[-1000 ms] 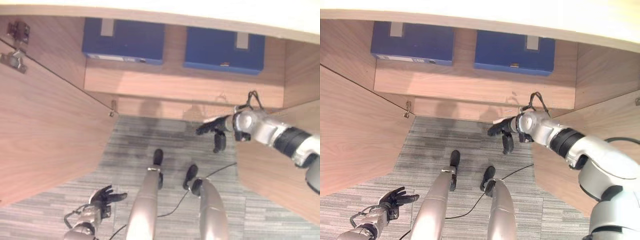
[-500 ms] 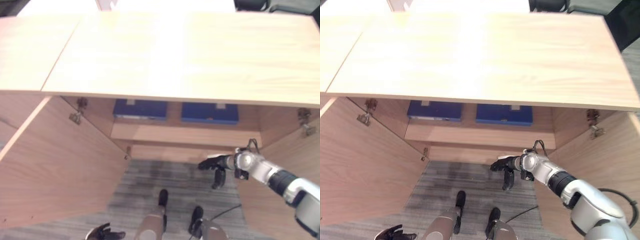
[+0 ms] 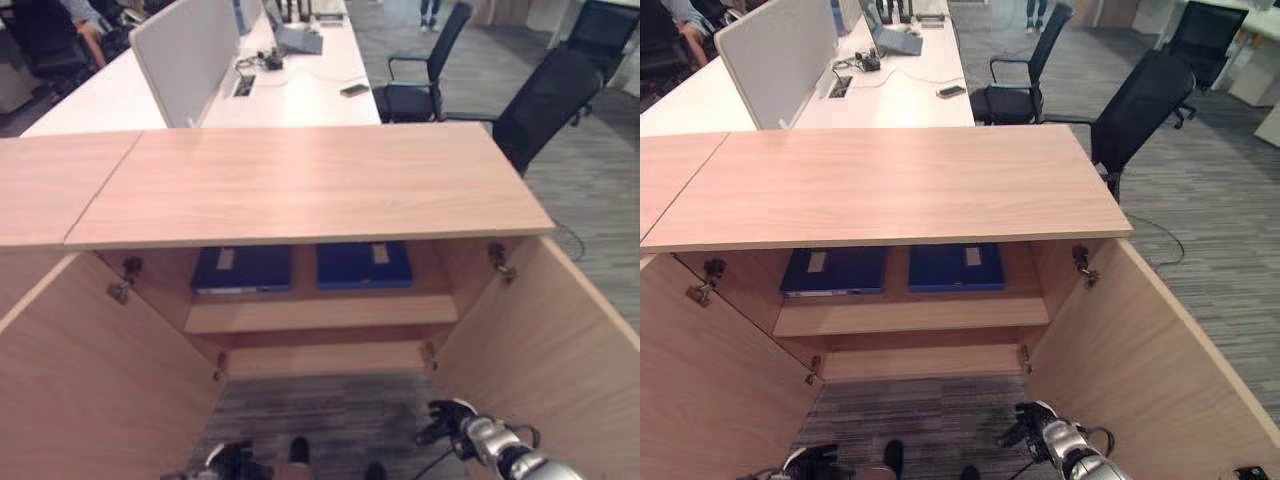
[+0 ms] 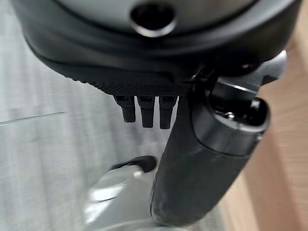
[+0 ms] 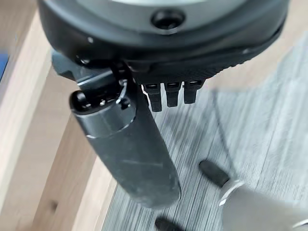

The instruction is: Put the empty folder in the office cabinet

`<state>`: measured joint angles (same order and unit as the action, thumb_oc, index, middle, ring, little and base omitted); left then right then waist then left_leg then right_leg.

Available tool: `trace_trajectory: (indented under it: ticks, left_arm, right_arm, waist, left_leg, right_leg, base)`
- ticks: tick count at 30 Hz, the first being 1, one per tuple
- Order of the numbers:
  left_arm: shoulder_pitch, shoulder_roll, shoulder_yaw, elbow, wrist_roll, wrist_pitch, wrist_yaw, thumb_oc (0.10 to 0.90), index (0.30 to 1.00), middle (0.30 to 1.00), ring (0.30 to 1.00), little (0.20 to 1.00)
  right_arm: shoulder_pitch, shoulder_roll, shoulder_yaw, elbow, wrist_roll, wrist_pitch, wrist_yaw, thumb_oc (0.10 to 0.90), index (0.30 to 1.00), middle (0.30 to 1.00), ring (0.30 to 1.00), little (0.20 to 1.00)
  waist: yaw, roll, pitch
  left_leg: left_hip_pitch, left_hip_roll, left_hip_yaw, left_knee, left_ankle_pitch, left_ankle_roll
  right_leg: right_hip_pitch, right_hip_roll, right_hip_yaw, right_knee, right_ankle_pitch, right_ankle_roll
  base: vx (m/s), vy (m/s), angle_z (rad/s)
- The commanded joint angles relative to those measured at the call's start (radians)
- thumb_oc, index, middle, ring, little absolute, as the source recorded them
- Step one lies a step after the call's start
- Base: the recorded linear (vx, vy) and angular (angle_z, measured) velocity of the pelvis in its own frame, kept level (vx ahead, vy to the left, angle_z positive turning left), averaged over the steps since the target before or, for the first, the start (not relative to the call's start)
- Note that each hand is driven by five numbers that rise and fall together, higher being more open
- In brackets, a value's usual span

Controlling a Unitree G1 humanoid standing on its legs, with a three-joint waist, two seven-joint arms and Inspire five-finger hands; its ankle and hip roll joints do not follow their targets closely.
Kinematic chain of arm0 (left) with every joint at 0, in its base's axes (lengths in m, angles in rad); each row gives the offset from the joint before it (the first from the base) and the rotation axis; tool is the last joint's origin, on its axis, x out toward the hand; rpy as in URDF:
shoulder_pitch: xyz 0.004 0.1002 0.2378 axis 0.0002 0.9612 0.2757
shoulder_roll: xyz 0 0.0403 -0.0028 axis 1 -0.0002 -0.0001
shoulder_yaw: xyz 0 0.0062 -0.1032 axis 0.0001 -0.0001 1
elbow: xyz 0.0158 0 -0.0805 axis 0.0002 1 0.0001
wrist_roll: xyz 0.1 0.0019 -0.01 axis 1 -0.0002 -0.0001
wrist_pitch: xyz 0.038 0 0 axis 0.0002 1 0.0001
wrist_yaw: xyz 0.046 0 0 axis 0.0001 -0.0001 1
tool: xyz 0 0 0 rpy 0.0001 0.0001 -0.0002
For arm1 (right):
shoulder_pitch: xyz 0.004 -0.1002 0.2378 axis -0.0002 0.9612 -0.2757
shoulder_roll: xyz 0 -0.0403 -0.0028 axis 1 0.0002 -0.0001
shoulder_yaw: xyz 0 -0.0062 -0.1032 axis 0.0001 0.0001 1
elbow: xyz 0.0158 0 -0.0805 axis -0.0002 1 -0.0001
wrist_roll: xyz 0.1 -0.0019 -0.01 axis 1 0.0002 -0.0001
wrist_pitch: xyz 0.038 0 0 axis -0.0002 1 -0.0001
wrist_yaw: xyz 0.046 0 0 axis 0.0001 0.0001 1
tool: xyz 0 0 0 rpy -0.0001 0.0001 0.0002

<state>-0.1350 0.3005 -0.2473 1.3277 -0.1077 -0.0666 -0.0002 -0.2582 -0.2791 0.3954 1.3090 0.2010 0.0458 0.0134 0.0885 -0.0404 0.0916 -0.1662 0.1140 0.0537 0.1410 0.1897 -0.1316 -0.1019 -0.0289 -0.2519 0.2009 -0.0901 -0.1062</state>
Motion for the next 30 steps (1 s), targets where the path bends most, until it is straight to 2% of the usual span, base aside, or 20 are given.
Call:
trace_trajectory:
  ticks: [1,5,7,8,9,12,18,24,27,30]
  left_arm:
    - [0.029,0.006,-0.007,0.04,0.05,-0.002,0.035,0.8,0.9,0.9,0.9,0.9]
    - [0.082,-0.007,0.032,0.111,0.098,0.011,0.035,0.8,0.9,0.9,0.9,0.9]
    - [0.123,-0.01,0.057,0.143,0.117,0.012,0.031,0.8,0.9,0.9,0.9,0.9]
    - [0.146,-0.016,0.071,0.156,0.119,0.014,0.026,0.8,0.9,0.9,0.9,0.9]
    - [0.167,-0.024,0.083,0.162,0.117,0.013,0.022,0.8,0.9,0.9,0.9,0.9]
    - [0.174,-0.042,0.095,0.173,0.117,0.01,0.028,0.8,0.9,0.9,0.9,0.9]
    - [0.154,-0.063,0.075,0.173,0.123,0.002,0.037,0.8,0.9,0.9,0.9,0.9]
    - [0.112,-0.07,0.042,0.158,0.123,-0.006,0.043,0.8,0.9,0.9,0.9,0.9]
    - [0.084,-0.073,0.018,0.149,0.13,-0.01,0.048,0.8,0.9,0.9,0.9,0.9]
    - [0.076,-0.073,0.004,0.149,0.149,-0.013,0.044,0.8,0.9,0.9,0.9,0.9]
  right_arm:
    - [-0.037,0.0,-0.022,0.014,0.064,-0.034,-0.017,0.8,0.9,0.9,0.9,0.9]
    - [0.057,0.0,-0.064,0.025,0.048,-0.037,-0.018,0.8,0.9,0.9,0.9,0.9]
    - [0.093,-0.003,-0.088,0.024,0.044,-0.04,-0.025,0.8,0.9,0.9,0.9,0.9]
    - [0.11,-0.003,-0.095,0.018,0.046,-0.041,-0.028,0.8,0.9,0.9,0.9,0.9]
    - [0.131,-0.003,-0.111,0.018,0.05,-0.044,-0.03,0.8,0.9,0.9,0.9,0.9]
    - [0.181,0.004,-0.154,0.05,0.06,-0.046,-0.033,0.8,0.9,0.9,0.9,0.9]
    - [0.231,0.018,-0.192,0.086,0.076,-0.043,-0.026,0.8,0.9,0.9,0.9,0.9]
    - [0.22,0.019,-0.221,0.076,0.121,-0.051,-0.027,0.8,0.9,0.9,0.9,0.9]
    - [0.227,0.018,-0.273,0.097,0.161,-0.052,-0.044,0.8,0.9,0.9,0.9,0.9]
    - [0.234,0.008,-0.314,0.1,0.189,-0.053,-0.054,0.8,0.9,0.9,0.9,0.9]
  waist:
    - [-0.028,-0.025,0.001]
    - [-0.054,-0.011,-0.03]
    - [-0.064,-0.007,-0.036]
    - [-0.068,0.003,-0.038]
    - [-0.073,0.014,-0.041]
    - [-0.1,0.022,-0.066]
    - [-0.127,0.043,-0.073]
    - [-0.145,0.048,-0.057]
    - [-0.171,0.046,-0.047]
    - [-0.189,0.045,-0.038]
  left_leg:
    - [0.029,-0.028,0.051,0.186,-0.265,0.1]
    - [0.124,-0.062,0.031,0.179,-0.338,0.111]
    - [0.14,-0.081,0.01,0.174,-0.344,0.11]
    - [0.172,-0.089,0.006,0.137,-0.371,0.114]
    - [0.196,-0.094,0.0,0.083,-0.372,0.114]
    - [0.239,-0.093,0.007,-0.053,-0.34,0.107]
    - [0.265,-0.129,-0.018,-0.18,-0.294,0.122]
    - [0.251,-0.169,-0.005,-0.21,-0.269,0.147]
    - [0.246,-0.205,0.022,-0.228,-0.26,0.162]
    - [0.235,-0.217,0.055,-0.228,-0.262,0.166]
  right_leg:
    - [0.132,0.014,0.033,-0.214,0.013,0.128]
    - [0.147,0.026,0.056,-0.229,0.019,0.134]
    - [0.142,0.026,0.066,-0.233,0.029,0.136]
    - [0.14,0.033,0.074,-0.234,0.033,0.139]
    - [0.131,0.038,0.077,-0.233,0.04,0.142]
    - [0.105,0.029,0.072,-0.243,0.071,0.156]
    - [0.051,0.0,0.083,-0.24,0.114,0.181]
    - [-0.021,-0.028,0.11,-0.213,0.166,0.208]
    - [-0.072,-0.056,0.13,-0.216,0.214,0.238]
    - [-0.101,-0.074,0.139,-0.212,0.222,0.255]
  base:
    - [0.04,0.038,0.17]
    - [0.03,0.061,0.02]
    - [-0.03,0.123,-0.04]
    - [-0.07,0.173,-0.05]
    - [-0.06,0.147,-0.2]
    - [-0.07,0.142,-0.34]
    - [-0.11,0.131,0.03]
    - [-0.18,0.165,-0.13]
    - [-0.16,0.17,-0.26]
    - [-0.14,0.104,-0.29]
